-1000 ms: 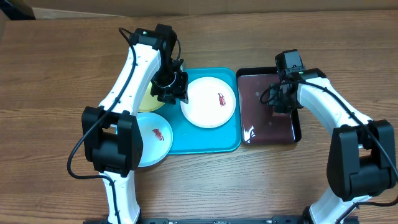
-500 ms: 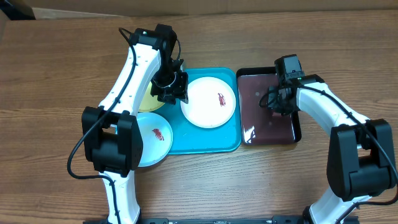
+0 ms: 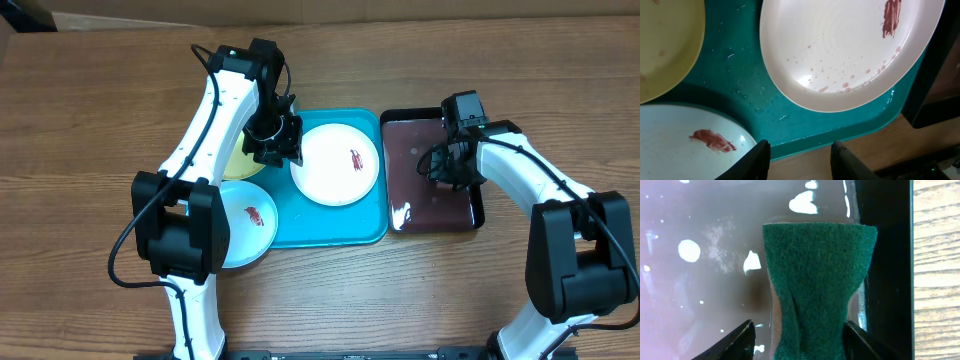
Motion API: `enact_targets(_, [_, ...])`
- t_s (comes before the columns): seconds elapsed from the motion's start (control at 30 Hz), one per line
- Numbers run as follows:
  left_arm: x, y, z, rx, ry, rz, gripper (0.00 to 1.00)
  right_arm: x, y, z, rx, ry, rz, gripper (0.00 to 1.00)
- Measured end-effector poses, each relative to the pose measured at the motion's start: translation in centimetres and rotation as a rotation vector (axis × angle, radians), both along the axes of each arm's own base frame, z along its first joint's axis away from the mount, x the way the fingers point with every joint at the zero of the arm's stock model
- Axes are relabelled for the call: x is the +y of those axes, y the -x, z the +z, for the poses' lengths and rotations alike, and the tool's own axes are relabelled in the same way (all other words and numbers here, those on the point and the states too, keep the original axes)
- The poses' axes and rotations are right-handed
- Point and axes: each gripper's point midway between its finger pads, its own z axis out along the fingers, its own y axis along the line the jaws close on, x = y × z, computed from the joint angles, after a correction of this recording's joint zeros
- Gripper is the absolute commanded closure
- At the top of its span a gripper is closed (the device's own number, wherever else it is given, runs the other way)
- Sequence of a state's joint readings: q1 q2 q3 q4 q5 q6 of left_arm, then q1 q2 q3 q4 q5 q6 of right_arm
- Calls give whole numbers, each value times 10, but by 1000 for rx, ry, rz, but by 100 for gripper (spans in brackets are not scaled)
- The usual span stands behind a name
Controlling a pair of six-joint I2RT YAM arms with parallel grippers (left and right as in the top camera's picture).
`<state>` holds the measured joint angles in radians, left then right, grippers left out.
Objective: Clean dirty plates on tray and stack at the side
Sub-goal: 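Grasp the green sponge with the right gripper in the water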
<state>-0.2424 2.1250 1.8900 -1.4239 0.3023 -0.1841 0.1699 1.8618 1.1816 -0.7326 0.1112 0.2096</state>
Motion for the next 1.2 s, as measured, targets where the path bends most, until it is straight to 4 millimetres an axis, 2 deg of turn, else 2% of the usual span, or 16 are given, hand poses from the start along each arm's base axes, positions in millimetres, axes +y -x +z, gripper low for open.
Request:
enact_targets(0.17, [0, 0, 0, 0, 0, 0, 59, -1, 4, -1, 18, 3, -1, 42])
enact_targets(0.3, [0, 0, 0, 0, 0, 0, 59, -2, 13, -3, 54, 6, 1, 41])
enact_targets(0.47, [0, 0, 0, 0, 0, 0, 59, -1, 14, -3, 58, -2, -5, 42])
enact_targets(0.77, [0, 0, 0, 0, 0, 0, 58, 0, 20, -5, 81, -11, -16, 72])
enact_targets(0.8, [0, 0, 0, 0, 0, 0, 58, 1, 22, -6, 87, -14, -16, 80])
enact_targets(0.83, [0, 0, 0, 0, 0, 0, 58, 1, 24, -6, 93, -17, -15, 93])
enact_targets(0.87, [0, 0, 0, 0, 0, 0, 58, 2, 24, -7, 97, -20, -13, 96])
enact_targets(1.1, [0, 0, 0, 0, 0, 0, 58, 10, 29, -7, 118, -71, -11, 96])
enact_targets(1.2, [0, 0, 0, 0, 0, 0, 57, 11, 38, -7, 161, -75, 0, 91])
